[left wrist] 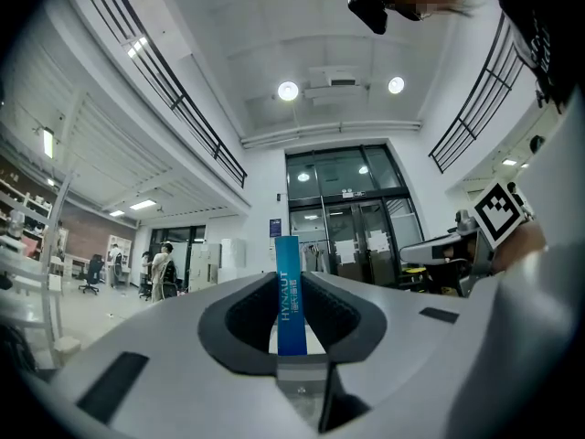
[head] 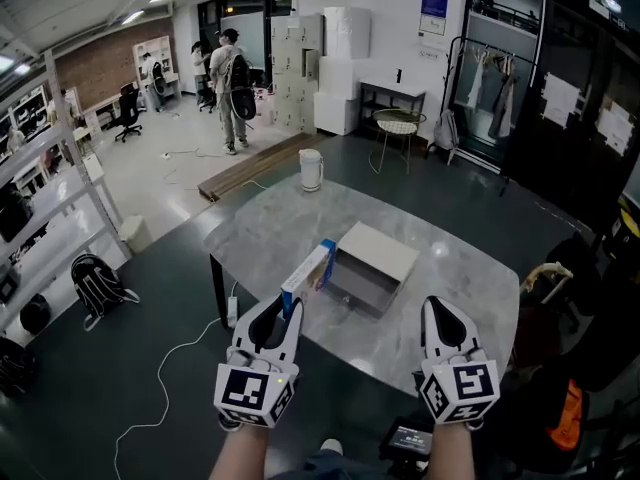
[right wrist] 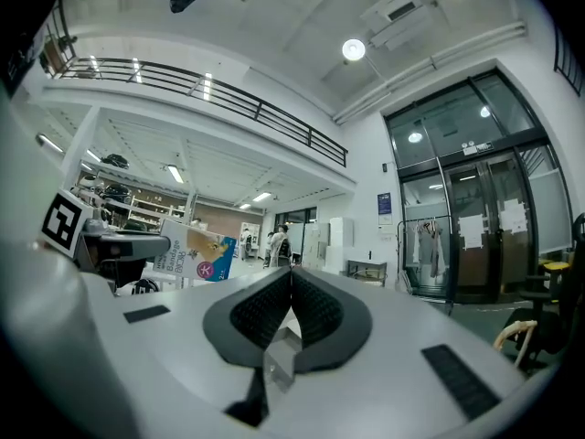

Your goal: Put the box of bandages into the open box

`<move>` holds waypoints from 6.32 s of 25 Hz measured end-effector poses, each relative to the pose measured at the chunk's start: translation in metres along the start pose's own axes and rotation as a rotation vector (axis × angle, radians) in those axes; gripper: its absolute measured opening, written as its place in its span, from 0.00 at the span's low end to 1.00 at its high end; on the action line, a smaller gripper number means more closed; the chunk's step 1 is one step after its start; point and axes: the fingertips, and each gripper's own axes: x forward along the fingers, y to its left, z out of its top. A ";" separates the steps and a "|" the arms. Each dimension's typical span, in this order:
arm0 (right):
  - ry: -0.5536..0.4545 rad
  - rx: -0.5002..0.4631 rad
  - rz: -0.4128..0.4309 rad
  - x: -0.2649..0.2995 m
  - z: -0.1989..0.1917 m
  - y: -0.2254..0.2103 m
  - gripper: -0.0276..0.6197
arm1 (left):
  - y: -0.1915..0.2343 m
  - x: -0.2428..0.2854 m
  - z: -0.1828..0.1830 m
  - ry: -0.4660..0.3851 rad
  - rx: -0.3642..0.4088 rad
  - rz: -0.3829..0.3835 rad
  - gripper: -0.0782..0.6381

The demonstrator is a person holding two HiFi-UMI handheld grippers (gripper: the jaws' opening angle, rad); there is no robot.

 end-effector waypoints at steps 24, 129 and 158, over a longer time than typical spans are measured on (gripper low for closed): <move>0.045 0.067 -0.215 0.090 -0.040 -0.075 0.08 | 0.049 0.152 -0.040 0.034 -0.017 -0.126 0.23; 0.452 0.315 -0.788 0.034 -0.213 -0.148 0.08 | -0.041 0.245 -0.381 1.452 -0.214 -0.587 0.28; 0.345 0.287 -0.791 0.037 -0.154 -0.176 0.08 | -0.018 0.271 -0.326 1.239 -0.214 -0.429 0.13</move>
